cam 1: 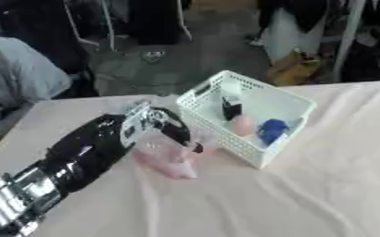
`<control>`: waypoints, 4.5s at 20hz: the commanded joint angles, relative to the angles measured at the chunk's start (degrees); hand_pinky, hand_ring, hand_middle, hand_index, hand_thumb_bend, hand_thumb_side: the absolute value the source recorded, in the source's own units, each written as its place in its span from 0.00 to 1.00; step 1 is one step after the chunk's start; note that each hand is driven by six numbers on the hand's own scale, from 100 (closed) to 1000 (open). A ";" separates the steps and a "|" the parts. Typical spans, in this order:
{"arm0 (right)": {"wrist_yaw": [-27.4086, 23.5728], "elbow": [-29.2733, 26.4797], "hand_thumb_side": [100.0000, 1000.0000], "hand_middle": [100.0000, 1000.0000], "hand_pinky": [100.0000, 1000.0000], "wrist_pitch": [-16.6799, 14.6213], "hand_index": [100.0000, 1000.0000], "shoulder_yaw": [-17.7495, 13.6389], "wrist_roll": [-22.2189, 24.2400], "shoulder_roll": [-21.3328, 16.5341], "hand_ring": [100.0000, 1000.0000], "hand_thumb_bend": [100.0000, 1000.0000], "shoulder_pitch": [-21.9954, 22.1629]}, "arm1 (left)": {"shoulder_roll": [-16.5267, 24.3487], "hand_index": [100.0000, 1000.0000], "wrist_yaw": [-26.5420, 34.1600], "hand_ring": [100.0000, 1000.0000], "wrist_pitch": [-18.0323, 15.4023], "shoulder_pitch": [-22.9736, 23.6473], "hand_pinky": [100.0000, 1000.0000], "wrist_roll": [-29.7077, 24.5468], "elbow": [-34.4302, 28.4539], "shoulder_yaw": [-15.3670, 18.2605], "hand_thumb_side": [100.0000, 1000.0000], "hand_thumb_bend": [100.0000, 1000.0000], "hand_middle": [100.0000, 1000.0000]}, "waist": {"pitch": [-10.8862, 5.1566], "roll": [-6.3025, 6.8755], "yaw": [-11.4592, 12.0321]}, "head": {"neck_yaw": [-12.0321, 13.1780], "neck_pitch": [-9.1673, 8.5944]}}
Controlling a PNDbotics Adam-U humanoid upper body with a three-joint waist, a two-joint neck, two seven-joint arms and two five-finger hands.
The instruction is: Pick up objects on the table and place them in the box.
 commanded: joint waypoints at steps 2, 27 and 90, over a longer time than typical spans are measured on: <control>-0.07 -0.86 0.68 0.72 0.81 0.11 0.71 -0.38 -0.13 -0.54 0.87 0.00 -1.15 | -1.05 1.00 -3.30 1.00 -2.20 0.93 1.00 1.48 5.02 1.84 0.80 0.57 1.00 | -0.56 0.19 -0.02 | 0.07 -0.58; -0.23 -0.86 0.66 0.72 0.81 0.22 0.70 -0.76 -0.98 -0.60 0.87 0.00 -1.29 | -5.39 0.46 -20.43 0.00 -17.47 5.37 0.00 15.19 20.17 10.77 0.35 0.40 0.25 | -0.27 -0.06 0.18 | -0.36 -0.56; -0.60 -0.86 0.65 0.72 0.80 2.32 0.69 -0.24 -0.11 -0.72 0.88 0.00 -0.87 | 9.02 0.02 3.53 0.00 10.39 -6.58 0.00 8.23 -16.14 6.89 0.00 0.48 0.00 | -1.78 0.51 0.06 | -1.99 -0.20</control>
